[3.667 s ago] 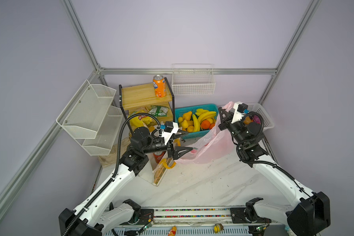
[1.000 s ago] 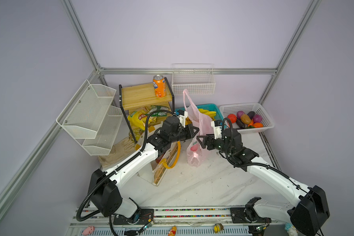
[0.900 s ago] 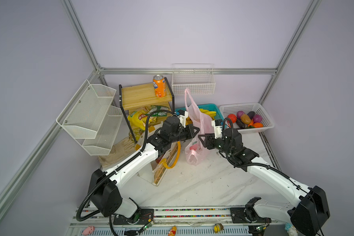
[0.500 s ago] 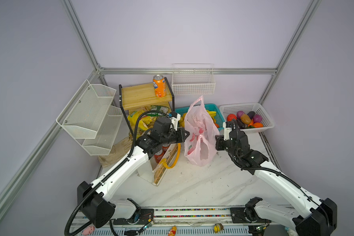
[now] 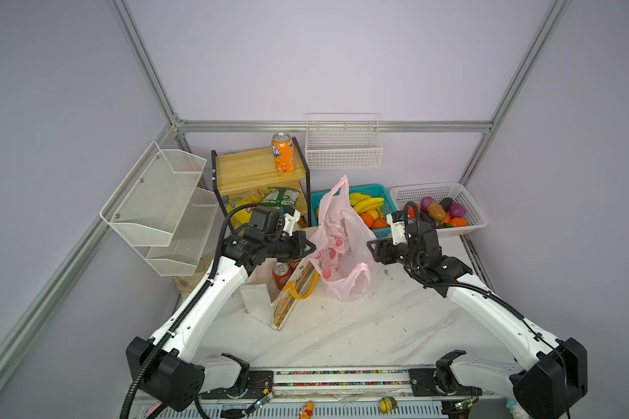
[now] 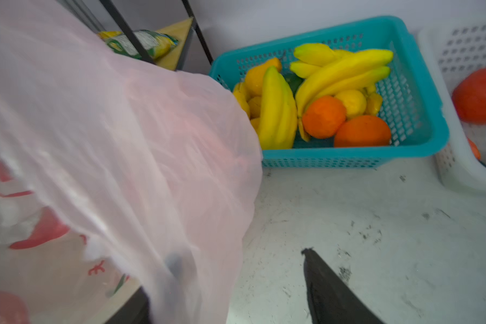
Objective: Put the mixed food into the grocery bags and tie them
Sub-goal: 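Release the right gripper and reach it into the teal fruit basket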
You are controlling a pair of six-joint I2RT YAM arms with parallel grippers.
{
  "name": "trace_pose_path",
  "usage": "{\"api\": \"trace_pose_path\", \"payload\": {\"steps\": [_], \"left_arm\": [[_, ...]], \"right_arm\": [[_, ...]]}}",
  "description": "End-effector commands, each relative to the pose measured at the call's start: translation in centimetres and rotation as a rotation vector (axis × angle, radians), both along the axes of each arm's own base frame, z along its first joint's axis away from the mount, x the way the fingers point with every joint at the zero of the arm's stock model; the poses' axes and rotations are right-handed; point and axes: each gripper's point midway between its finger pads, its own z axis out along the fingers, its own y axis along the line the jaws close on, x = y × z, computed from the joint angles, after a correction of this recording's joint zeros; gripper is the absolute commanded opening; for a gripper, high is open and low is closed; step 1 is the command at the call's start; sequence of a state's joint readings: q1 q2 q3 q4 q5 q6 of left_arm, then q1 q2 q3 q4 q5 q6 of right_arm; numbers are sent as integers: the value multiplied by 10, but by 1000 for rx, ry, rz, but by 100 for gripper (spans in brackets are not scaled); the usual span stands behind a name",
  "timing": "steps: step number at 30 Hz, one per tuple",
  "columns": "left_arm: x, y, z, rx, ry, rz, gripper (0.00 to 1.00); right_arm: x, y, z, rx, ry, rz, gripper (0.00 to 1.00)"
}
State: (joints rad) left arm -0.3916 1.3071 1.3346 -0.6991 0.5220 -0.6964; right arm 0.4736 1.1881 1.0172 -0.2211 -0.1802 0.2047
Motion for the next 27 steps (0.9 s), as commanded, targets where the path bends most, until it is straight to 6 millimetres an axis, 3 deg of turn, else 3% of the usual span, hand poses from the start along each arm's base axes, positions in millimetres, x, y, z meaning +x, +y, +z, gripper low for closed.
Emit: {"api": "trace_pose_path", "payload": {"steps": [1, 4, 6, 11, 15, 17, 23, 27], "left_arm": [[15, -7, 24, -154, -35, 42, 0], [27, 2, 22, -183, -24, 103, 0], [32, 10, 23, -186, -29, 136, 0], [37, 12, 25, -187, -36, 135, 0], [36, 8, 27, -181, -50, 102, 0], [35, 9, 30, -173, -66, 94, 0], [31, 13, 35, -154, -109, 96, 0], [28, 14, 36, -153, -118, 93, 0]], "right_arm": [[-16, 6, 65, 95, -148, 102, 82], [-13, -11, 81, 128, -171, 70, 84], [-2, -24, 82, 138, -162, 23, 85], [38, -66, 79, 141, -151, -127, 86], [75, -98, 63, 22, -136, -327, 86], [96, -94, 51, -33, -120, -324, 86], [167, -49, -22, -265, -20, -246, 88], [197, -27, -54, -354, 2, -185, 88]]}}
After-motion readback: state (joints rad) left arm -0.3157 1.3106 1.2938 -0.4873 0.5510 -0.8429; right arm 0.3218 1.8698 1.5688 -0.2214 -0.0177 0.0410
